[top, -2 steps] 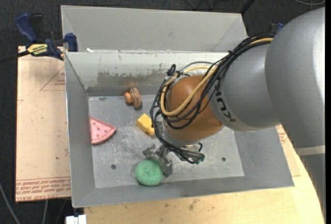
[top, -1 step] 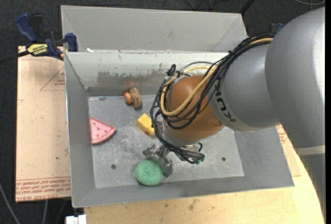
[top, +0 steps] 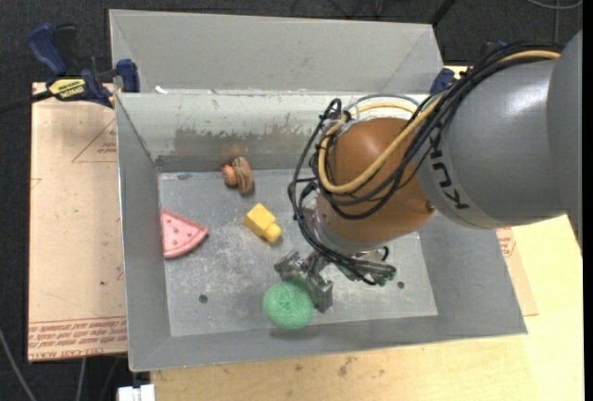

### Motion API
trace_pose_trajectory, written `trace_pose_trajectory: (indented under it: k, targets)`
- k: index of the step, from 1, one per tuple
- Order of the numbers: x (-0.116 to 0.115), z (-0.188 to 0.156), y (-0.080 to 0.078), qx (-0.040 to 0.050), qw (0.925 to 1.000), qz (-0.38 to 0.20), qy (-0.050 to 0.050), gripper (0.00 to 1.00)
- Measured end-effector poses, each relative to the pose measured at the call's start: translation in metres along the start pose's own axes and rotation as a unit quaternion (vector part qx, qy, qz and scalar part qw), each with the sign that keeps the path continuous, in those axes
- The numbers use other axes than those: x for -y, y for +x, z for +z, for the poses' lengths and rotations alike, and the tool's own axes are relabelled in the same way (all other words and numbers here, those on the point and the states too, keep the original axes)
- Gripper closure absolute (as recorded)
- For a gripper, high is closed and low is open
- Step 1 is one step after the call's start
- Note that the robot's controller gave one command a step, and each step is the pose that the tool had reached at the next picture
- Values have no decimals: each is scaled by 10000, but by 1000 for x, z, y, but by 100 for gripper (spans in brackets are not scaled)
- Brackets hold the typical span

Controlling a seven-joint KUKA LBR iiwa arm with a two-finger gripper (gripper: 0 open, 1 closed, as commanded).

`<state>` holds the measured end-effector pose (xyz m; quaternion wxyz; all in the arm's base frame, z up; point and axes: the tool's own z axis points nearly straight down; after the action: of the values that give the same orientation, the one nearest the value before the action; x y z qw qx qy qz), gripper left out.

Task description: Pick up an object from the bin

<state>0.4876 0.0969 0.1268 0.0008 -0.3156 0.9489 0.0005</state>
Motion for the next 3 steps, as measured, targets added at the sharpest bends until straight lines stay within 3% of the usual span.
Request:
trace_pose_trajectory:
  k: [1, 2, 3]
  targets:
    - [0, 0, 0, 0, 10000, 0, 0, 100]
    - [8, -14, -62, 11, 10000, 15, 4, 100]
    - [-11, 34, -45, 20, 10000, 64, 7, 100]
